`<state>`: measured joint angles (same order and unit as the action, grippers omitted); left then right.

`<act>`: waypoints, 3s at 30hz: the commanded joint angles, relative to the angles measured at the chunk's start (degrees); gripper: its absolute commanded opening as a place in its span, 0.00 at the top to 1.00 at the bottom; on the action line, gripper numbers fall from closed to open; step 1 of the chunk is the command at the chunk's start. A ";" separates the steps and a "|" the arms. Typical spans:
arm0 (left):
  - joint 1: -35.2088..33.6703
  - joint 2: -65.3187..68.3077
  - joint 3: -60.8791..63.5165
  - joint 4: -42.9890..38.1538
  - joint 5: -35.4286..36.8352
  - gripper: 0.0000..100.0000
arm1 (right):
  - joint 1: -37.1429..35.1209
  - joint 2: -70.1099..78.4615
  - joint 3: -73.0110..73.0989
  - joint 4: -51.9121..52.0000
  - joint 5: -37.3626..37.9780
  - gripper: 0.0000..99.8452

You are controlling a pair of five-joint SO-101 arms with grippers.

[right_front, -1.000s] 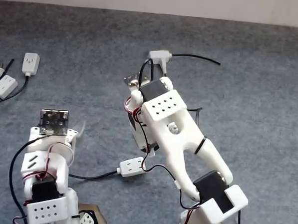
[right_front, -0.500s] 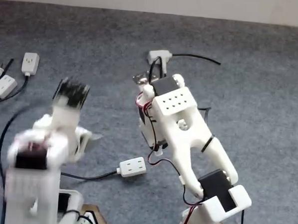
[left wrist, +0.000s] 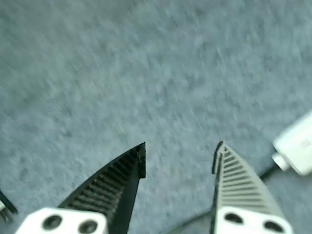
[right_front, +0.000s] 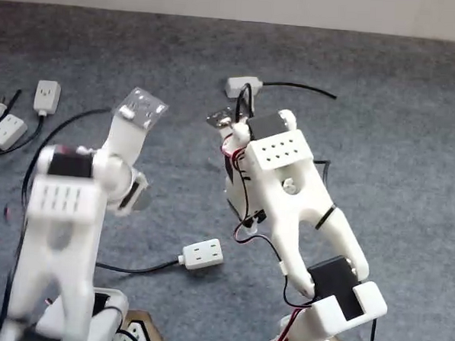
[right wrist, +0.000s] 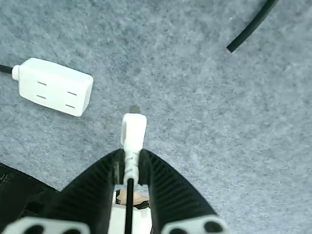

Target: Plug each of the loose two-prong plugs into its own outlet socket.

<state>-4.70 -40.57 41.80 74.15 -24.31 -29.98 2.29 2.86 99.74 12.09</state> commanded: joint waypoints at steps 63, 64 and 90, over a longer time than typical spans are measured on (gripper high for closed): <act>28.09 28.70 0.48 -15.74 -17.49 0.91 | 13.58 -0.31 3.38 -6.37 0.97 0.99; 27.38 28.88 -0.31 -15.74 -17.49 0.91 | 14.20 -0.31 3.38 -6.55 0.88 0.99; 16.04 28.88 2.42 -15.74 -23.91 0.80 | 15.34 -0.31 3.74 -6.11 2.64 0.99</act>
<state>11.47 -11.12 44.53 58.95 -47.69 -15.03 2.37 6.90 93.41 14.20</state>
